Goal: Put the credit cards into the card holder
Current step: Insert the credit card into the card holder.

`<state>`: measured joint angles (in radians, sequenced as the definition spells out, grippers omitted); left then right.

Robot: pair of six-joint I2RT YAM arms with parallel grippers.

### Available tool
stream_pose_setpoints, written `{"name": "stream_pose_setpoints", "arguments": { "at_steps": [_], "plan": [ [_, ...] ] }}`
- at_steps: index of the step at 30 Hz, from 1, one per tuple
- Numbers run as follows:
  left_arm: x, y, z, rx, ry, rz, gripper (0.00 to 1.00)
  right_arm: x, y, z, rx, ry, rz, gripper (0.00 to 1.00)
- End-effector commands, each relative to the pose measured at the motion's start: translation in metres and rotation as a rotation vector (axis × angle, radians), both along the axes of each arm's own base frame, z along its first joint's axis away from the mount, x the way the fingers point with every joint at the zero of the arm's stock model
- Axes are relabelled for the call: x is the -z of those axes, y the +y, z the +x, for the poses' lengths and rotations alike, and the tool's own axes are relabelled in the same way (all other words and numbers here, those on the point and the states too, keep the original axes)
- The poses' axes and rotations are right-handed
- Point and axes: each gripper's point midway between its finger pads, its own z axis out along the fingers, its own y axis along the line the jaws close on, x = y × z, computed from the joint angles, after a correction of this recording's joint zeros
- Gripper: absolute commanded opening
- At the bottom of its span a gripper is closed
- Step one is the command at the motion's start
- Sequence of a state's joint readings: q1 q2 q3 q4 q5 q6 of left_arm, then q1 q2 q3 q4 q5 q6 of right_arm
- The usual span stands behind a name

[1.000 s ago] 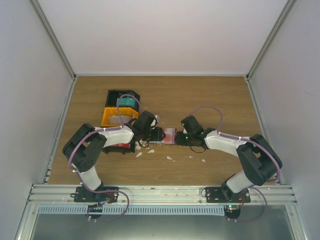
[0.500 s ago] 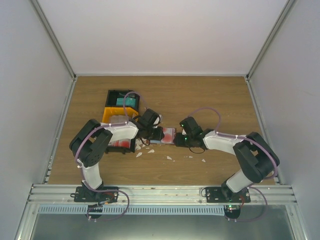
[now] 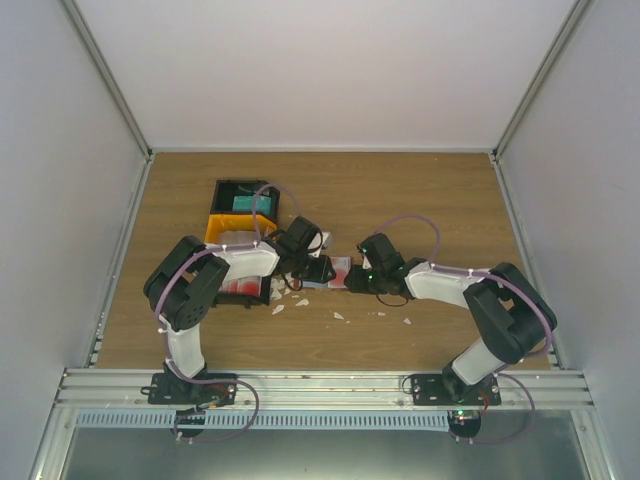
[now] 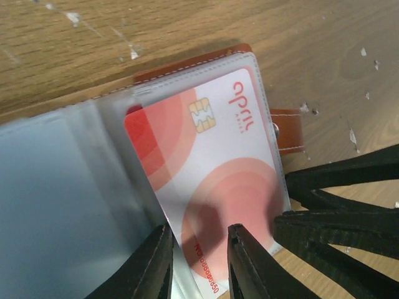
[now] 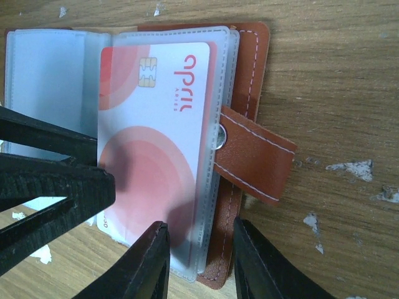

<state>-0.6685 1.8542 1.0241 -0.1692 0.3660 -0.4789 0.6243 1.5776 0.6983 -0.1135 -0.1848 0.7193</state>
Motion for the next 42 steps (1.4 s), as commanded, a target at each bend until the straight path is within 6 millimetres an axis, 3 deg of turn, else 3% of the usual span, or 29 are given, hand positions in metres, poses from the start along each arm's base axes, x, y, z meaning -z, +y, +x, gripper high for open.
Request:
{"name": "stream_pose_setpoints", "arguments": {
  "at_steps": [1, 5, 10, 13, 20, 26, 33, 42],
  "plan": [
    [-0.005, -0.014, -0.009, 0.091, -0.001, -0.056, 0.29, 0.002, 0.0, -0.009, -0.016, 0.002, 0.005, 0.3],
    [-0.014, -0.015, -0.012, 0.105, -0.016, -0.076, 0.35, -0.007, -0.01, -0.012, 0.022, -0.023, -0.004, 0.3],
    [-0.019, 0.01, 0.003, 0.005, -0.08, 0.057, 0.45, -0.019, -0.034, -0.013, 0.115, -0.047, -0.079, 0.39],
    [-0.043, 0.019, 0.009, -0.024, -0.153, 0.078, 0.52, -0.031, -0.044, -0.015, 0.148, -0.065, -0.092, 0.44],
    [-0.125, 0.039, 0.031, -0.077, -0.349, 0.119, 0.67, -0.061, -0.053, -0.017, 0.182, -0.132, -0.063, 0.56],
    [-0.167, 0.073, 0.076, -0.18, -0.399, 0.171, 0.68, -0.065, -0.052, -0.013, 0.191, -0.14, -0.065, 0.57],
    [-0.155, 0.126, 0.132, -0.29, -0.274, 0.126, 0.63, -0.076, -0.044, 0.006, 0.181, -0.2, -0.064, 0.59],
    [-0.091, 0.191, 0.193, -0.408, -0.113, 0.218, 0.48, -0.078, -0.029, 0.04, 0.143, -0.274, -0.117, 0.58]
  ]
}}
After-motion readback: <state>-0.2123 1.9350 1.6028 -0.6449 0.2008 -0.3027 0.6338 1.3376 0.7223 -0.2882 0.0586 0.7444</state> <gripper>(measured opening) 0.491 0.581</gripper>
